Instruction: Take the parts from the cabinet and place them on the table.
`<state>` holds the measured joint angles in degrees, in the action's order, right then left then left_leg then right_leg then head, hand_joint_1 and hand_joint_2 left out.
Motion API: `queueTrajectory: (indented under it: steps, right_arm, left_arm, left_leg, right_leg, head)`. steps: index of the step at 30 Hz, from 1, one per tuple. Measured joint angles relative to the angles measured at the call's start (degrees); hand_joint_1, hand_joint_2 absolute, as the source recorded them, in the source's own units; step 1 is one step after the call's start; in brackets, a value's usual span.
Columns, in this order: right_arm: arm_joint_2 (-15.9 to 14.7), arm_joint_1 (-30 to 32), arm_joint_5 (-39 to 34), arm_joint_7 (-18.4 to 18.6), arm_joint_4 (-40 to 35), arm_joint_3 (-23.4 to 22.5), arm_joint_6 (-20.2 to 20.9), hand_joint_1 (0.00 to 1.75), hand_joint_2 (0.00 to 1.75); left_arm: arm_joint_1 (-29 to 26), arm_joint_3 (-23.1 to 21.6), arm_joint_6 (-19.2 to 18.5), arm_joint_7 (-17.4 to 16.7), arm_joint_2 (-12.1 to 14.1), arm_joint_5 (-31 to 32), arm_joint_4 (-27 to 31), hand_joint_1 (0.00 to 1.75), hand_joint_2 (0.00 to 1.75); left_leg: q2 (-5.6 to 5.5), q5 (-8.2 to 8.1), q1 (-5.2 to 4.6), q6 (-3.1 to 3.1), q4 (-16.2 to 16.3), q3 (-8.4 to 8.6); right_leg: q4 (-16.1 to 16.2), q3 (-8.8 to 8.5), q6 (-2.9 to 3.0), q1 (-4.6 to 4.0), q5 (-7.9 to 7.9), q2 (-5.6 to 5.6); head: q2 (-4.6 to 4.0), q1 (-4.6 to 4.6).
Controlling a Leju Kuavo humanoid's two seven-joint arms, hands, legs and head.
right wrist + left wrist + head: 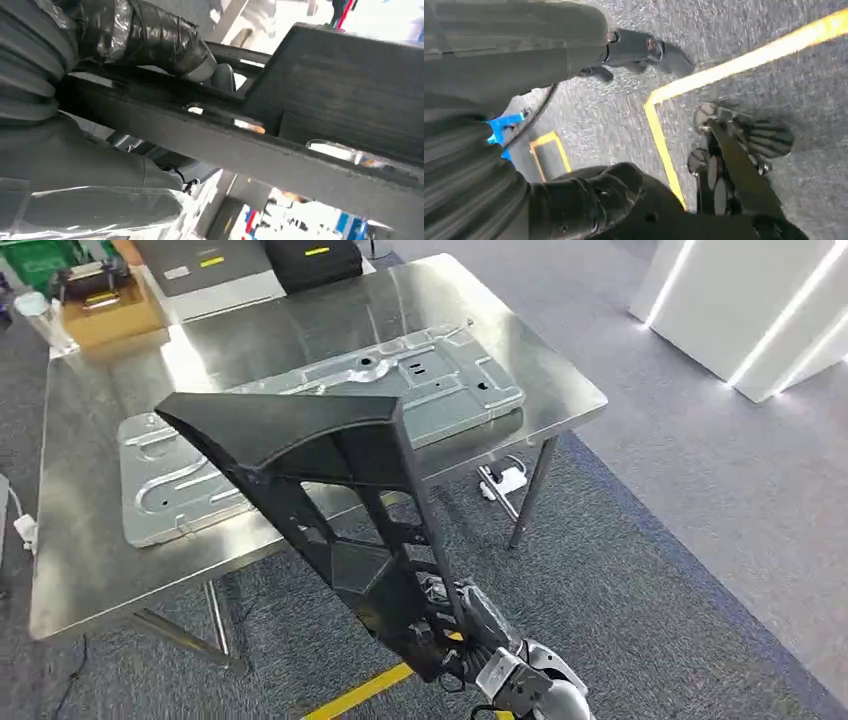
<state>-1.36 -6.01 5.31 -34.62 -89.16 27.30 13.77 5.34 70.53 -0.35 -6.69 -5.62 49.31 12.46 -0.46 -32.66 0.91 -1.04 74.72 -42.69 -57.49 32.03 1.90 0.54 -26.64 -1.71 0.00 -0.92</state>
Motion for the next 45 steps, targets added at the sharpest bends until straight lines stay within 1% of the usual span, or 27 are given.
queueTrajectory:
  steps: [2,3,4,5,6,9,10,12,14,15,16,18,19,20,21,24,25,26,28,30,31,33,35,36,41,43,45]
  right_arm:
    - [0.0,0.0,0.0,0.07,0.02,0.04,0.0,1.73,1.75]
    - [0.0,-0.01,0.0,0.07,0.02,0.04,0.0,1.73,1.75]
    - [0.02,-0.05,-0.02,0.07,0.02,0.04,0.0,1.73,1.75]
    - [0.02,-0.09,-0.02,0.07,0.02,0.04,0.0,1.73,1.75]
    - [0.0,-0.14,-0.04,0.09,0.02,0.04,0.0,1.73,1.75]
    - [0.02,-0.15,-0.07,0.09,0.0,0.07,0.0,1.73,1.75]
    - [0.02,-0.24,-0.07,0.09,-0.02,0.06,0.0,1.73,1.75]
    - [0.02,-0.3,-0.13,0.05,-0.04,0.09,0.0,1.73,1.75]
    - [-0.11,-0.06,-0.13,0.11,0.0,0.09,0.0,1.73,1.75]
    - [-0.13,0.02,-0.11,0.13,0.05,0.09,0.0,1.73,1.75]
    - [-0.13,0.05,-0.11,0.11,0.11,0.09,0.0,1.73,1.75]
    - [-0.13,0.02,-0.13,0.13,0.13,0.09,0.0,1.73,1.75]
    - [-0.13,-0.01,-0.11,0.11,0.13,0.09,0.0,1.73,1.75]
    - [-0.13,-0.07,-0.11,0.13,0.13,0.09,0.0,1.73,1.75]
    - [-0.13,-0.02,-0.11,0.11,0.11,0.09,-0.02,1.73,1.75]
    - [-0.13,-0.08,-0.11,0.13,0.11,0.09,-0.04,1.73,1.75]
    - [-0.09,-0.12,-0.35,0.15,0.11,0.11,0.13,1.73,1.75]
    - [0.0,-0.13,-0.68,0.26,0.11,0.11,0.35,1.73,1.75]
    - [0.02,-0.12,-1.37,0.35,0.11,0.09,0.78,1.73,1.75]
    - [-0.02,0.01,-1.51,0.57,0.31,0.09,1.14,1.73,1.75]
    - [-0.02,0.01,-1.51,0.61,0.42,0.09,1.18,1.73,1.75]
    - [-0.02,-0.01,-1.51,0.68,0.57,0.09,1.22,1.73,1.75]
    - [-0.02,-0.04,-1.49,0.72,0.61,0.09,1.22,1.73,1.75]
    - [-0.02,-0.05,-1.51,0.72,0.61,0.09,1.22,1.73,1.75]
    - [-0.02,-0.11,-1.51,0.77,0.59,0.09,1.27,1.73,1.75]
    - [-0.02,-0.2,-1.53,0.74,0.59,0.11,1.25,1.73,1.75]
    - [-0.07,-0.06,-1.53,0.77,0.68,0.11,1.27,1.73,1.75]
  left_arm:
    - [-0.18,0.02,0.09,0.0,0.07,0.0,0.0,0.0,1.75]
    - [-0.25,0.04,0.11,0.0,0.2,0.0,0.0,0.0,1.75]
    - [-0.25,0.07,0.11,0.0,0.24,0.0,0.0,0.0,1.75]
    - [-0.15,0.07,0.11,0.0,0.24,0.0,0.0,0.0,1.75]
    - [-0.02,0.07,0.11,0.0,0.24,0.0,0.0,0.0,1.75]
    - [-0.26,0.09,0.09,0.0,0.24,0.0,0.0,0.0,1.75]
    - [-0.22,0.09,0.09,0.0,0.22,0.0,0.0,0.0,1.75]
    - [-0.14,0.09,0.07,0.0,0.24,0.02,0.0,0.0,1.75]
    - [-0.01,0.09,0.04,0.0,0.24,0.02,0.0,0.0,1.75]
    - [-0.03,0.09,0.02,0.0,0.24,0.0,0.0,0.0,1.75]
    - [-0.04,0.09,0.02,0.0,0.24,0.0,0.0,0.0,1.75]
    - [-0.06,0.09,0.0,0.0,0.24,0.0,0.0,0.0,1.75]
    - [-0.06,0.09,0.0,0.0,0.24,0.0,0.0,0.0,1.75]
    - [-0.08,0.09,-0.02,0.0,0.09,0.02,-0.02,0.0,1.75]
    - [0.05,0.09,-0.11,0.04,0.02,0.02,-0.02,0.0,1.75]
    - [-0.23,0.09,-0.11,0.04,0.02,0.07,-0.02,0.0,1.75]
    - [-0.34,0.09,-0.09,0.04,0.09,0.07,-0.02,0.0,1.75]
    - [-0.42,0.09,-0.07,0.04,0.22,0.07,-0.02,0.0,1.75]
    - [-0.12,0.09,-0.07,0.0,0.2,0.09,-0.02,0.0,1.75]
    - [-0.02,0.09,-0.15,0.0,0.2,0.09,-0.02,0.0,1.75]
    - [-0.04,0.09,-0.13,-0.02,0.2,0.09,-0.02,0.0,1.75]
    - [-0.17,0.11,-0.09,-0.18,0.22,0.07,-0.02,0.0,1.75]
    - [-0.13,0.11,-0.09,-0.17,0.31,0.07,-0.02,0.0,1.75]
    - [-0.02,0.11,-0.09,-0.18,0.31,0.07,-0.02,0.0,1.75]
    - [-0.12,0.11,-0.13,-0.26,0.28,0.09,-0.02,0.0,1.75]
    - [-0.08,0.11,-0.13,-0.26,0.31,0.13,-0.02,0.0,1.75]
    - [-0.01,0.11,-0.11,-0.26,0.31,0.2,-0.02,0.0,1.75]
  left_leg:
    - [0.28,2.79,0.39,-0.48,-3.14,1.48]
    - [0.82,5.73,0.53,-0.64,-8.41,4.3]
    - [2.45,8.08,0.53,-0.7,-13.96,7.31]
    - [4.26,6.99,0.14,-0.42,-15.93,8.08]
    - [3.43,7.34,-0.04,0.5,-16.16,8.18]
    - [2.0,7.26,-0.32,1.58,-15.99,7.97]
    - [1.53,7.61,0.24,2.14,-16.51,8.38]
    - [0.74,7.68,0.18,2.83,-16.55,8.38]
    - [-0.46,7.65,0.01,3.05,-16.52,8.29]
    - [-1.11,7.65,-0.08,3.07,-16.49,8.29]
    - [-1.78,7.65,-0.14,3.06,-16.46,8.34]
    - [-3.36,7.64,-0.22,3.04,-16.35,8.49]
    - [-4.02,7.61,-0.24,2.98,-16.34,8.55]
    - [-4.55,7.64,-0.09,2.94,-16.33,8.47]
    - [-5.15,7.62,-0.48,2.47,-16.0,8.18]
    - [-6.19,7.95,0.17,1.39,-16.54,8.02]
    - [-6.7,7.94,-0.29,0.89,-16.62,7.97]
    - [-4.9,7.17,-0.27,0.84,-15.57,7.77]
    - [-1.15,2.81,-0.28,0.44,-8.58,4.47]
    - [-0.05,-0.74,0.0,0.03,0.22,0.25]
    - [0.07,-0.7,0.1,-0.15,1.64,-0.4]
    - [0.14,3.14,0.39,-0.33,-3.77,2.38]
    - [0.46,7.76,0.47,-0.23,-15.02,8.38]
    - [0.6,6.47,0.09,0.11,-15.79,8.88]
    - [0.22,7.08,0.25,2.23,-16.67,9.18]
    - [0.23,6.99,0.19,2.91,-16.68,9.26]
    - [0.19,6.86,-0.04,3.15,-16.64,9.25]
  right_leg:
    - [-0.26,-0.07,-0.29,0.16,-0.35,-1.2]
    - [-0.58,-0.17,-0.53,0.32,-0.66,-1.88]
    - [-0.99,-0.27,-0.88,0.38,-1.03,-2.4]
    - [-1.14,-0.23,-1.22,0.24,-1.28,-2.74]
    - [-1.47,-0.14,-1.7,-0.17,-1.59,-3.14]
    - [-1.11,-0.73,-2.46,-0.17,-1.63,-4.2]
    - [-1.45,-0.71,-3.07,0.18,-2.16,-3.5]
    - [-6.78,1.49,-3.2,0.37,-5.77,0.47]
    - [-16.34,6.23,-3.26,0.29,-9.96,1.46]
    - [-19.35,7.92,-3.2,0.28,-10.47,1.53]
    - [-19.56,8.35,-3.08,0.28,-9.5,1.54]
    - [-11.9,5.2,-2.51,0.23,-4.08,1.93]
    - [-7.17,3.08,-2.16,0.2,-1.68,2.7]
    - [-2.5,1.22,-1.64,0.17,-0.53,5.37]
    - [-1.54,0.86,-1.71,0.21,-0.88,5.9]
    - [-1.61,0.83,-1.62,-0.28,-0.84,4.65]
    - [-0.72,0.34,-1.08,0.48,-0.4,4.22]
    - [-0.27,-0.05,-0.94,0.54,-0.15,3.52]
    - [-0.15,-0.12,-0.5,0.56,-0.1,2.76]
    - [-0.21,-0.08,-0.36,0.42,-0.23,1.8]
    - [-0.23,-0.1,-0.4,0.41,-0.26,1.54]
    - [-0.37,-0.2,-0.67,0.5,-0.44,1.22]
    - [-1.0,-0.3,-1.26,0.67,-0.95,1.03]
    - [-1.14,-0.13,-1.68,0.36,-1.2,0.94]
    - [-1.34,-0.21,-3.23,0.45,-1.74,0.97]
    - [-6.78,2.21,-3.47,0.44,-5.14,1.18]
    - [-16.16,7.03,-3.67,0.44,-9.03,1.39]
  head:
    - [0.0,0.0]
    - [0.0,-0.02]
    - [0.0,-0.02]
    - [0.0,-0.02]
    - [0.0,-0.15]
    - [0.0,-0.09]
    - [0.0,-0.11]
    - [0.0,-0.15]
    - [0.0,-0.17]
    - [0.0,-0.17]
    - [0.0,-0.17]
    - [0.0,-0.17]
    - [0.0,-0.2]
    - [0.0,-0.2]
    - [0.0,-0.15]
    - [0.0,-0.2]
    - [0.0,-0.17]
    - [0.0,-0.13]
    - [0.0,0.31]
    - [0.0,0.29]
    - [0.0,0.29]
    - [0.0,0.31]
    - [0.0,0.28]
    - [0.0,0.31]
    - [0.0,0.26]
    - [0.0,0.15]
    - [0.0,0.15]
